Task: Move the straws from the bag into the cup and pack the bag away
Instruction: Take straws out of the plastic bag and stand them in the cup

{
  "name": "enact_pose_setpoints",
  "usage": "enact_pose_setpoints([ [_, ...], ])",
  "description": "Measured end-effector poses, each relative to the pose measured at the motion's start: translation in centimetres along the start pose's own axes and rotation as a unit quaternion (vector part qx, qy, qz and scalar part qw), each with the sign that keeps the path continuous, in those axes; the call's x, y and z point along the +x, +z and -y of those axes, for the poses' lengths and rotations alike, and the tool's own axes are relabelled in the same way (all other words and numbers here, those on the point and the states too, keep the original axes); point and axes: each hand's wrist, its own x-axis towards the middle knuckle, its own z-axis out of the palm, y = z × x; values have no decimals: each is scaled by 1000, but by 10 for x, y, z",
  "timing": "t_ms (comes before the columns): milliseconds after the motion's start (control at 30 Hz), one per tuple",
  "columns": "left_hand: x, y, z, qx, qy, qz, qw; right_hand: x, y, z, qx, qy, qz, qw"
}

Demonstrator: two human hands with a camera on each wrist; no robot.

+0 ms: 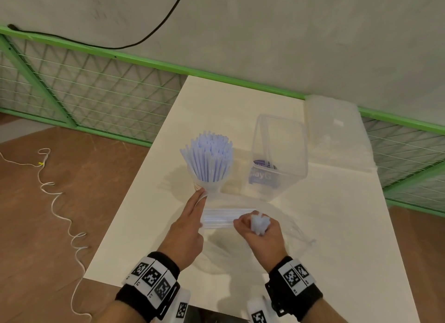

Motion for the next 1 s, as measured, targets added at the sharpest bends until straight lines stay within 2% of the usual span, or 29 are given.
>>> enact_pose_setpoints([
  [167, 0, 1, 0, -4, -4, 0, 1000, -2, -5, 6, 20, -26, -10, 999],
  [267, 1, 1, 0, -6, 2, 0, 1000, -2, -7, 0, -22, -2, -15, 1000],
  [367, 1, 1, 0, -4, -4, 2, 1000, 0, -12, -2, -108, -6, -25, 994],
  [500, 2, 1, -1, 0, -2, 0, 1000, -2, -22, 2, -169, -25, 15, 985],
  [667, 1, 0, -2, -5, 0, 2, 1000, 0, -24, 11, -197, 11, 43, 979],
  [767, 0, -1, -2, 2, -1, 3, 1000, 12, -19, 49, -167, 8, 60, 984],
  [900, -2, -3, 0, 12, 2, -1, 1000, 41, -12, 131, -74, -82, 34, 993],
  [1000, -4, -3, -2, 28, 1, -7, 1000, 68, 3, 169, -78, -125, 41, 988],
])
